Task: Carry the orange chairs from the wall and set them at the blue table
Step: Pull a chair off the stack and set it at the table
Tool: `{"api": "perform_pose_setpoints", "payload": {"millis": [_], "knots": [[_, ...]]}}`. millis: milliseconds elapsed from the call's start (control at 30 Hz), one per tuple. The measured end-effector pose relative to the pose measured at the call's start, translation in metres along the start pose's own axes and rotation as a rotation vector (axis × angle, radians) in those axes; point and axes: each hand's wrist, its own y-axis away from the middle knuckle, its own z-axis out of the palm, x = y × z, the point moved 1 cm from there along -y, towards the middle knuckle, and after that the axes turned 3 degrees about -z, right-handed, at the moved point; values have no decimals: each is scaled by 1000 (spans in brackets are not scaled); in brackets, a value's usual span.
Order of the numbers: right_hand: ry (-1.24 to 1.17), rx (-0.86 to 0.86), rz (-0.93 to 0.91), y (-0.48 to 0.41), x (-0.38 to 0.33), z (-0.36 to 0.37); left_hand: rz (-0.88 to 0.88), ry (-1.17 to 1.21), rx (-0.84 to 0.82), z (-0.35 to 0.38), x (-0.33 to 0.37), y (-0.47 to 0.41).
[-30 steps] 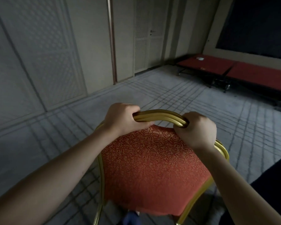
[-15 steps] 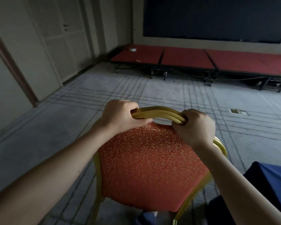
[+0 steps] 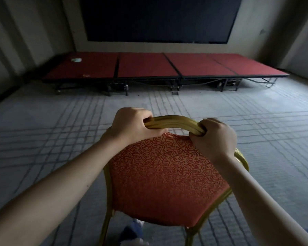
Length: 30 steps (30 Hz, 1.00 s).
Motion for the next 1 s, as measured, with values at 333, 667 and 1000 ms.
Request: {"api": "perform_pose_setpoints", "payload": {"millis": [333, 667, 1000], "knots": [[178, 125, 365, -149, 138, 57, 362, 229, -164, 187, 2, -262], [490, 230, 694, -224, 292, 64, 670, 414, -271, 362, 110, -434], [739, 313, 933, -249, 416, 18, 905, 684, -304, 474, 271, -527]]}}
